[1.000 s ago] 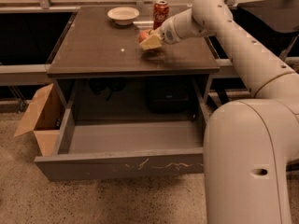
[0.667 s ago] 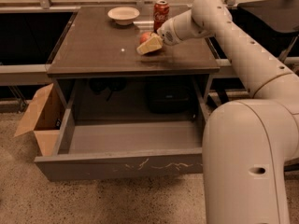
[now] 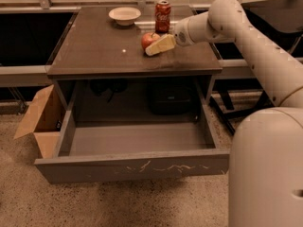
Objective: Pick apple from top drawer and place on counter
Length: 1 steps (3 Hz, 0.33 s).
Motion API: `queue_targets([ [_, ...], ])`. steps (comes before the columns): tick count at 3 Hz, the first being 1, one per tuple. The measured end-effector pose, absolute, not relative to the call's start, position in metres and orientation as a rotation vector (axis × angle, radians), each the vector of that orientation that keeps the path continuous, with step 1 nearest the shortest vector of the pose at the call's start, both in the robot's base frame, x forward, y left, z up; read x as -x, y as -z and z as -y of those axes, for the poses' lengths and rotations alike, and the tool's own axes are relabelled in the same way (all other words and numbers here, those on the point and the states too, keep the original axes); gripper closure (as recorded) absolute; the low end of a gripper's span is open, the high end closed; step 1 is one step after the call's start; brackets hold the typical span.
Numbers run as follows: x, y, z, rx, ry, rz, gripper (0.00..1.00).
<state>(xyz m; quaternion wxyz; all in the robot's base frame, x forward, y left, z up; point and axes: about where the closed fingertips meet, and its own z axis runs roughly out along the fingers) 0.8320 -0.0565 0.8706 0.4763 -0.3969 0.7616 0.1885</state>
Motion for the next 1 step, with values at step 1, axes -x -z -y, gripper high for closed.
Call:
queue_targets([
  [1,-0.8065,-0.8928,0.0986,0.837,-0.457,-1.782,0.00],
])
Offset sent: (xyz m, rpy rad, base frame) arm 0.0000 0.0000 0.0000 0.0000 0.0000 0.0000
